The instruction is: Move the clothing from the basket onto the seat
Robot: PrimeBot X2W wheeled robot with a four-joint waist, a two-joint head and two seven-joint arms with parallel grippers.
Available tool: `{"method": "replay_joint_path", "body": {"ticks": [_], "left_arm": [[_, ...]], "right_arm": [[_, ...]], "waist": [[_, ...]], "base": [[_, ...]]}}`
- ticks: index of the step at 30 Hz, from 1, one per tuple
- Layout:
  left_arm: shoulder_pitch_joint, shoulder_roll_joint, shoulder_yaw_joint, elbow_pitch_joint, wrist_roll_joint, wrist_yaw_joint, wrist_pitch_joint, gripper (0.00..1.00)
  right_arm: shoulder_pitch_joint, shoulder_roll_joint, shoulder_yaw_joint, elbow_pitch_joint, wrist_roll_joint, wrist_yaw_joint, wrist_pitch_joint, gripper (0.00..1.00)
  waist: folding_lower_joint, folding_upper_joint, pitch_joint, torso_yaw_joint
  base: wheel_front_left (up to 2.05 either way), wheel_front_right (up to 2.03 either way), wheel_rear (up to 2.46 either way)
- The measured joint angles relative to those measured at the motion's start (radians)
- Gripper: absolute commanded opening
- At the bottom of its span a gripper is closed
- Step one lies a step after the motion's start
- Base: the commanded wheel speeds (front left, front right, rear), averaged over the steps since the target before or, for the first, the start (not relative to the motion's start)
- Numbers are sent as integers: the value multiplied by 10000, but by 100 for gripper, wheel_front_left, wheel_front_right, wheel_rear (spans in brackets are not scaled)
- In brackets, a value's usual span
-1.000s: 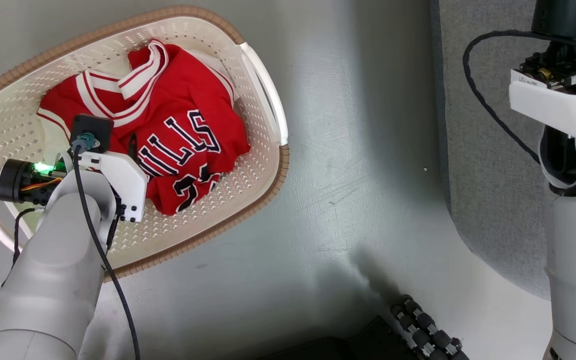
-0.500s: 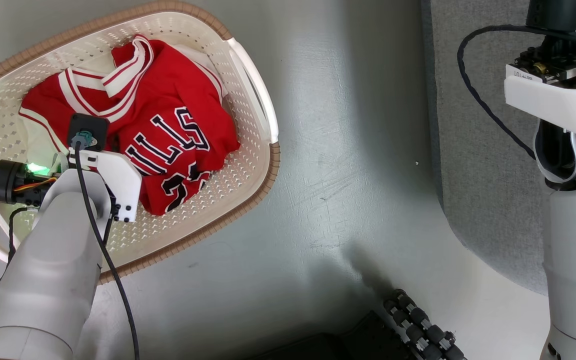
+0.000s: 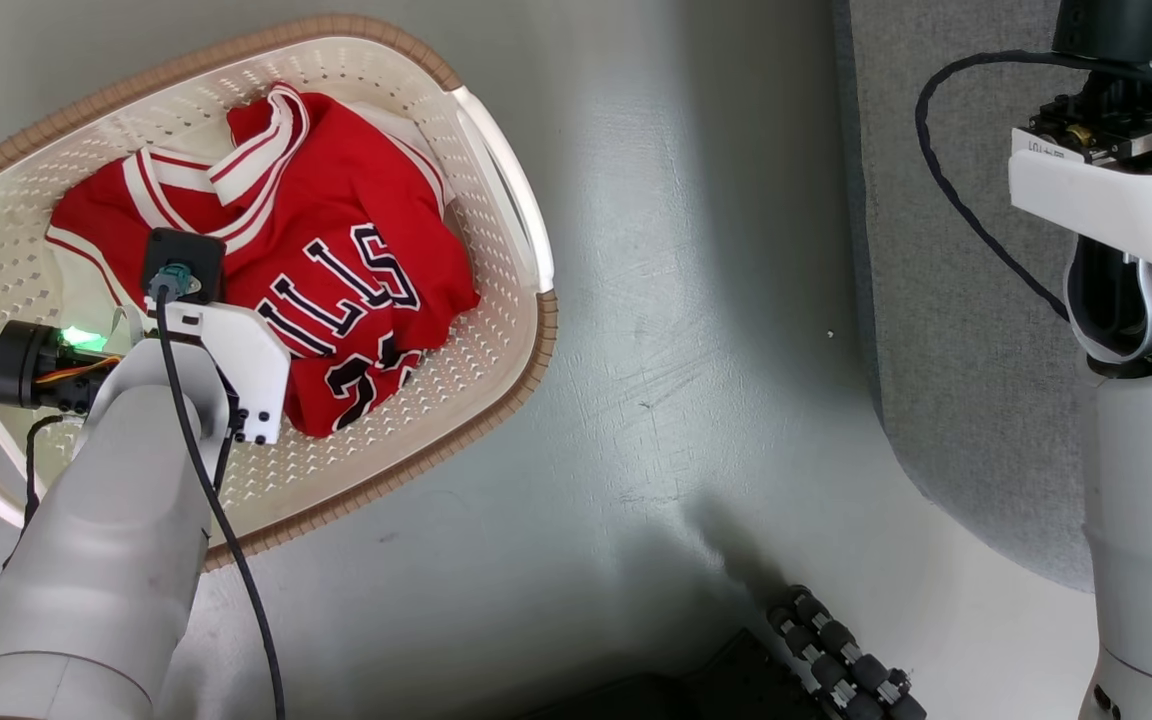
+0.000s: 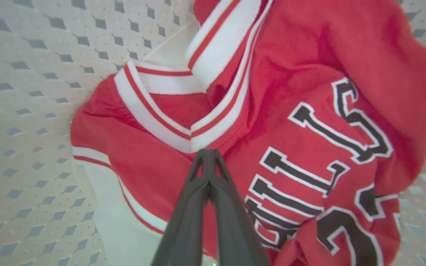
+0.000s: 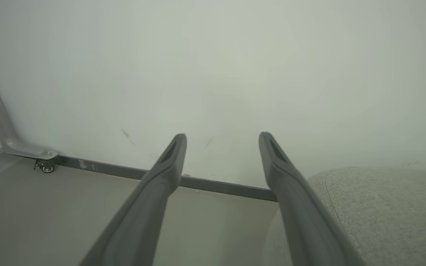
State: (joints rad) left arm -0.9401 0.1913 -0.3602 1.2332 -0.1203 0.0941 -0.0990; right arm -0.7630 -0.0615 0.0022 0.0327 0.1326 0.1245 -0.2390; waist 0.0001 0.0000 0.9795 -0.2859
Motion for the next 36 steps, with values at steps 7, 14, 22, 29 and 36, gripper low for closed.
{"method": "replay_joint_path", "body": {"ticks": [7,14,22,29,36], "left_arm": [[22,23,94,-81,-113,-2,-474,0],[145,128,203,-403,-290,-6,-1104,0],[320,58,272,-1131,-360,-21,-1465,0],[536,-142,270,-2094,-362,-61,-1507,0],[614,-288,466,-4034,-393,40,-1538,0]], "right_arm": [[-2,15,-27,125,96,0,-46,100],[-8,21,-42,301,169,0,-104,100],[-8,21,-92,426,169,0,-132,100],[-5,21,-136,583,150,0,-134,100],[11,-29,-188,725,-50,0,-136,100]], "waist": [[0,0,-108,66],[0,0,-262,152],[0,0,-553,286],[0,0,-909,466],[0,0,-1330,713]], "base": [[0,0,0],[0,0,0],[0,0,0],[0,0,0],[0,0,0]]}}
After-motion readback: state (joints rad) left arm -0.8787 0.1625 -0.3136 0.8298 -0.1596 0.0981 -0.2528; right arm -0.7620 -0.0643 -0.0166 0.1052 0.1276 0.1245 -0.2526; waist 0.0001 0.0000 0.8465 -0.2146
